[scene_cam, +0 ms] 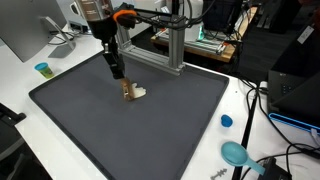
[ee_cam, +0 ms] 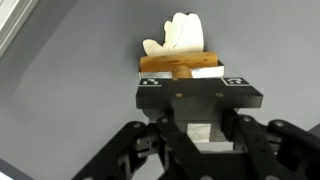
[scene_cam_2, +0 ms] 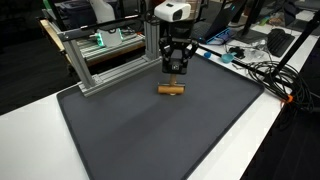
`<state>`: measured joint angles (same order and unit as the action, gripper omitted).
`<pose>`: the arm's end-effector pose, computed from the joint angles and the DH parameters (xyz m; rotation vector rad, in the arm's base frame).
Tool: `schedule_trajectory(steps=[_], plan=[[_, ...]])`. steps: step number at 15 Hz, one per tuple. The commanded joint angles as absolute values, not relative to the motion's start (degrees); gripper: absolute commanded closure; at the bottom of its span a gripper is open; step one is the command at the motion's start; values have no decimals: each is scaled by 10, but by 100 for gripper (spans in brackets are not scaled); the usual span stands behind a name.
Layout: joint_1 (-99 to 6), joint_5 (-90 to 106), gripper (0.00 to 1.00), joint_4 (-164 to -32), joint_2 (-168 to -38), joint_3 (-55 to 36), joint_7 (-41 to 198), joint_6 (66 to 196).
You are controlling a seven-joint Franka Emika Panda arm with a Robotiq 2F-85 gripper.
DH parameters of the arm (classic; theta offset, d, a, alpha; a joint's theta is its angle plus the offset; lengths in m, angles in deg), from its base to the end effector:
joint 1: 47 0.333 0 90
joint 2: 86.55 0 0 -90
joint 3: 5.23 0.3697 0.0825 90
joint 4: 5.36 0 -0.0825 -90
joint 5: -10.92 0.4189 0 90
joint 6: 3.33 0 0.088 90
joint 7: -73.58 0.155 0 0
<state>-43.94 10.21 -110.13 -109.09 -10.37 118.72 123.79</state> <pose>0.6883 -0.0223 0.3003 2.8490 -1.2211 0.0225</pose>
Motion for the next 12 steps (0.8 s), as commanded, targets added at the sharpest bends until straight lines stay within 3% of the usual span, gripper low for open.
schedule_trajectory(steps=[1,6,12], plan=[[-433,93,79,-1079,-1139,-111,1206,1264],[-434,90,79,-1080,-1135,-123,1212,1292],[-423,17,79,-1262,-956,-137,1170,1388]])
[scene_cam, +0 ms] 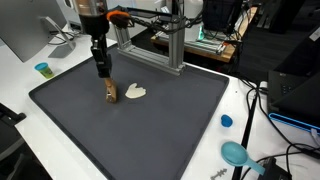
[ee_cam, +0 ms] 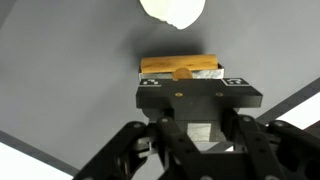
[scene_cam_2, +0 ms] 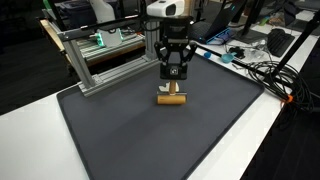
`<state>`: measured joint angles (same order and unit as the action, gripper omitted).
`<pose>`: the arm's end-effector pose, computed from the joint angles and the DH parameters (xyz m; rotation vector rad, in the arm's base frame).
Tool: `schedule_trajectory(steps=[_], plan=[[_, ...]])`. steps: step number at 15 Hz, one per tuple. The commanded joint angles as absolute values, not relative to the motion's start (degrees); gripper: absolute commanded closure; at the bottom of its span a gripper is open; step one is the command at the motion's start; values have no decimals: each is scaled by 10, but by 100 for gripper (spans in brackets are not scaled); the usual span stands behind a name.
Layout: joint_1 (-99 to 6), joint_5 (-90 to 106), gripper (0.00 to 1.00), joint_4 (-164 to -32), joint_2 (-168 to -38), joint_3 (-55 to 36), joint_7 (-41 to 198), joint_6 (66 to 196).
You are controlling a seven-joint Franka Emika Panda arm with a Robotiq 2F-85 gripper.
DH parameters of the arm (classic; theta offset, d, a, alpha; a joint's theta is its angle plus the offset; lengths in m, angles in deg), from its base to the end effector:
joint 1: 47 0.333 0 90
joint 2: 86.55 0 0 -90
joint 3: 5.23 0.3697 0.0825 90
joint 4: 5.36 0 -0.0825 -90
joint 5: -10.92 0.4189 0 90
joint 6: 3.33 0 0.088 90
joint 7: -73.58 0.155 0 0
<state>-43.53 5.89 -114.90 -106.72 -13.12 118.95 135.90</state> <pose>0.6905 -0.0516 0.3115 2.8429 -1.1935 0.3027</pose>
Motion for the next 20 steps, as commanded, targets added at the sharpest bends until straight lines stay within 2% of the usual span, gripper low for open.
schedule_trajectory(steps=[1,8,9,12,13,17,20], plan=[[-422,1,79,-1282,-930,-135,1166,1376],[-445,-97,79,-1437,-717,-77,1159,1366],[-455,-65,54,-1372,-799,-73,1157,1353],[-464,-70,54,-1420,-734,-53,1153,1354],[-465,-70,79,-1426,-728,-52,1152,1355],[-478,-79,79,-1504,-623,-35,1110,1338],[-465,-35,79,-1522,-541,-30,1012,1255]])
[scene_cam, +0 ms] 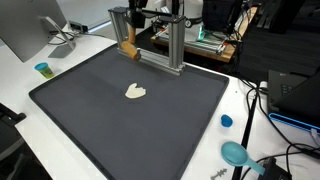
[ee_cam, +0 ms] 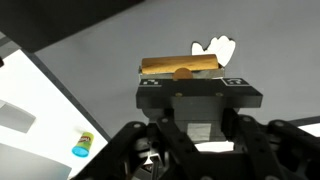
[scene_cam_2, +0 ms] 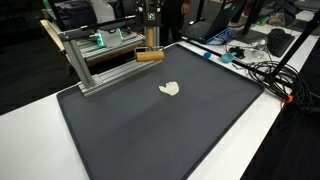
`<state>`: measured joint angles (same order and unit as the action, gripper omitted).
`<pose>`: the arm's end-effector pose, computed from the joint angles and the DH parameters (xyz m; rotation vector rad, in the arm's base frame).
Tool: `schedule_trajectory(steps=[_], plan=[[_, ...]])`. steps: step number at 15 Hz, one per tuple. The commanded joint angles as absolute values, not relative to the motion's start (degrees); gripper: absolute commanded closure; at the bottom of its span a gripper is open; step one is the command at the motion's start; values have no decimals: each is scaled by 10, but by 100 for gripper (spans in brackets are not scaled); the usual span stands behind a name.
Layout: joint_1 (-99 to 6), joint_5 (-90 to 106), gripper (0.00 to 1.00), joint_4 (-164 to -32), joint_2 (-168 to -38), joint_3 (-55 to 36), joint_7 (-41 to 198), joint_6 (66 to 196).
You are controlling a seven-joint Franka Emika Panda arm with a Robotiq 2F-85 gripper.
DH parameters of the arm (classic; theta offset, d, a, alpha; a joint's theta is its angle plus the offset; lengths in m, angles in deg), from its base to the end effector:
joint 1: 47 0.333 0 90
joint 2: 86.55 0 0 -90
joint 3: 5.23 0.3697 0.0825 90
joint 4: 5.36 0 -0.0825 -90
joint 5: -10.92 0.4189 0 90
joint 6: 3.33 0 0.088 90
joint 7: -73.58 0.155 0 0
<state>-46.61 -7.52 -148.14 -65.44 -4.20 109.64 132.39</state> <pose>0.4681 -0.0026 0.4309 2.8805 -0.5856 0.4632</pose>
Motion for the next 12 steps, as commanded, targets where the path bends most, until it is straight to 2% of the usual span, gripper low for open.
schedule_trajectory(steps=[1,3,4,5,6,12], plan=[[-460,-15,79,-1522,-512,-28,983,1218],[-462,8,79,-1509,-486,-17,961,1179],[-481,-3,54,-1500,-534,-7,981,1205],[-480,5,54,-1501,-512,-4,971,1190],[-471,19,79,-1505,-515,-7,958,1198],[-475,36,79,-1525,-562,1,963,1237]])
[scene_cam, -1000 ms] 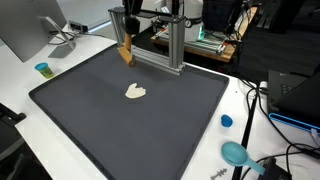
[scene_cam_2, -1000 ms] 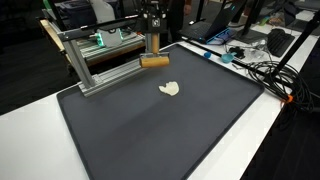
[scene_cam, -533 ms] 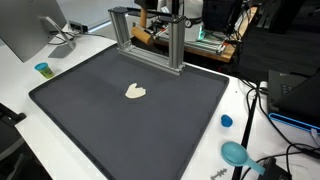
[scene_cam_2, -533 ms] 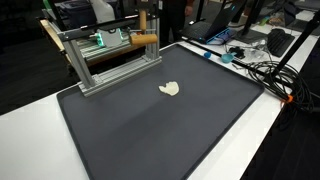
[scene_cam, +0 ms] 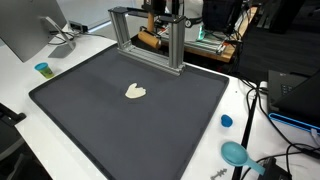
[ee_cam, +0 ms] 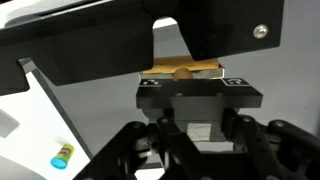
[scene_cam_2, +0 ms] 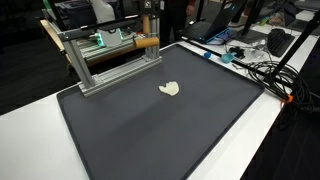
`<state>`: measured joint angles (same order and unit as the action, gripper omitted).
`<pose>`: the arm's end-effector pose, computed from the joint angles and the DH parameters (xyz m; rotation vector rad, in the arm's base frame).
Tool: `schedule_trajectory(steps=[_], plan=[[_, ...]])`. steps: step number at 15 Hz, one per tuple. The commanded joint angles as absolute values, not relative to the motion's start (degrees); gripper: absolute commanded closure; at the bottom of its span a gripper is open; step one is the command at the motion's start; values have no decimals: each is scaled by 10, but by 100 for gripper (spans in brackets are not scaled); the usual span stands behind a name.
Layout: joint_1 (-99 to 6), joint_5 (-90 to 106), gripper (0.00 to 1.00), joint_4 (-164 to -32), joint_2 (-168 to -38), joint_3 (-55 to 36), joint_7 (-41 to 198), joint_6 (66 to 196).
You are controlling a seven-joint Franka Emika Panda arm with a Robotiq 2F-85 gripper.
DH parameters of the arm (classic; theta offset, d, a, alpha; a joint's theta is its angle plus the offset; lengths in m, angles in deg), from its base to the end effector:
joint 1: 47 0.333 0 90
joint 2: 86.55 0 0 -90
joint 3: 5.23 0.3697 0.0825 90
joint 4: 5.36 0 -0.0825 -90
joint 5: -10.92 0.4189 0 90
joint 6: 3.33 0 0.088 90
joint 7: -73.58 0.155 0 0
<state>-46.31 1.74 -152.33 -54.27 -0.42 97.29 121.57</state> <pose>0.4012 0.0265 0.4533 2.9667 -0.3675 0.3220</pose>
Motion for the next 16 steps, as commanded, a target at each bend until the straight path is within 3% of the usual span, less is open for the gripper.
schedule_trajectory(steps=[1,16], plan=[[-477,36,79,-1529,-562,-1,960,1237],[-469,56,79,-1589,-477,-34,868,1204]])
